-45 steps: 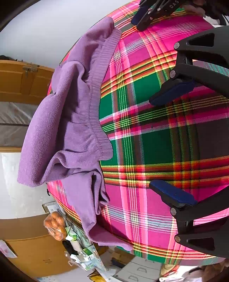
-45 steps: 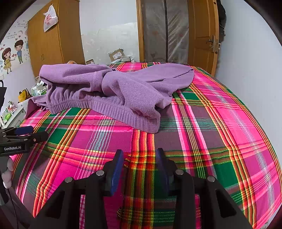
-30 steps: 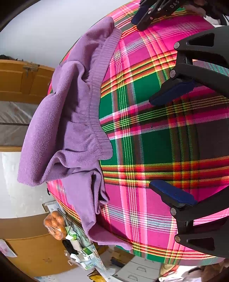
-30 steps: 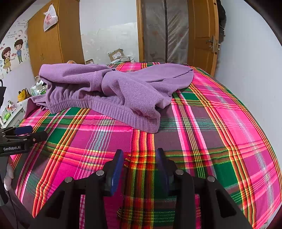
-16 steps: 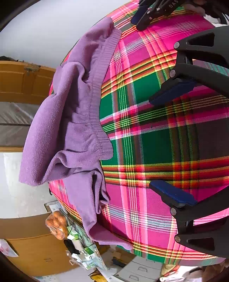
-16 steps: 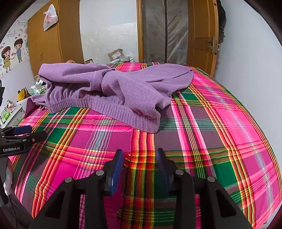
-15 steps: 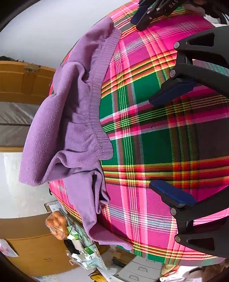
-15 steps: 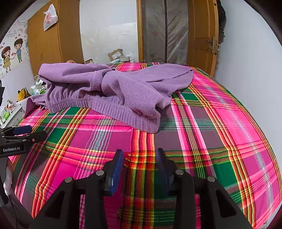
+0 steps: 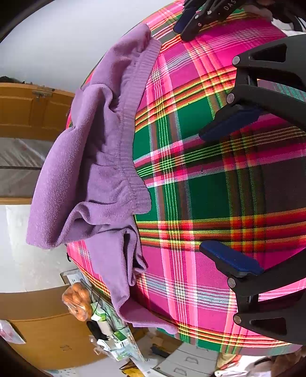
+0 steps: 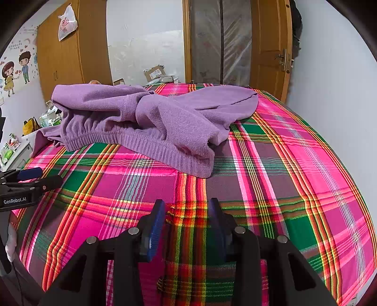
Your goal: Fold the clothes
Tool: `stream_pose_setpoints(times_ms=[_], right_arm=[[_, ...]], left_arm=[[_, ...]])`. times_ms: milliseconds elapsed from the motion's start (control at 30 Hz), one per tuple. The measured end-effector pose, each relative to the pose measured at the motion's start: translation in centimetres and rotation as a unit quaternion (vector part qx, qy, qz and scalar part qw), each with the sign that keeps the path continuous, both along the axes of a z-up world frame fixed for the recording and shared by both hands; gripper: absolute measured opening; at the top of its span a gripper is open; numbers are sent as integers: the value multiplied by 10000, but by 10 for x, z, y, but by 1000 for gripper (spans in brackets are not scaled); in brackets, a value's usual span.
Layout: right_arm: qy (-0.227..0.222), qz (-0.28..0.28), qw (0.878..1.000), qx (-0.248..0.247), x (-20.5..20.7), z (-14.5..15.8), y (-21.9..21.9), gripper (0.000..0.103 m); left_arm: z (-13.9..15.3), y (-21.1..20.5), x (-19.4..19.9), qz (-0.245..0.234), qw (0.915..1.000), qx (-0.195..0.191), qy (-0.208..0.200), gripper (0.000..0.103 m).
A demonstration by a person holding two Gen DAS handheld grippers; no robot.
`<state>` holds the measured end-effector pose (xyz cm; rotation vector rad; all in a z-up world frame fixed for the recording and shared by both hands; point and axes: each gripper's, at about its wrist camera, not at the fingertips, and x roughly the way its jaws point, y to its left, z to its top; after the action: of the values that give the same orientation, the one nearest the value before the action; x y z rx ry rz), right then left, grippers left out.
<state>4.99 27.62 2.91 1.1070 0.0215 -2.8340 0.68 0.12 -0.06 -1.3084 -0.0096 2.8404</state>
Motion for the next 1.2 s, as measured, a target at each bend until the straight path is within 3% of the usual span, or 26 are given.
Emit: stream_pose_setpoints(times_ms=[1200], right_arm=[[-43, 109, 9999, -44, -1, 0, -1, 45]], left_arm=[[1, 0, 3, -60, 10000, -19, -58, 88]])
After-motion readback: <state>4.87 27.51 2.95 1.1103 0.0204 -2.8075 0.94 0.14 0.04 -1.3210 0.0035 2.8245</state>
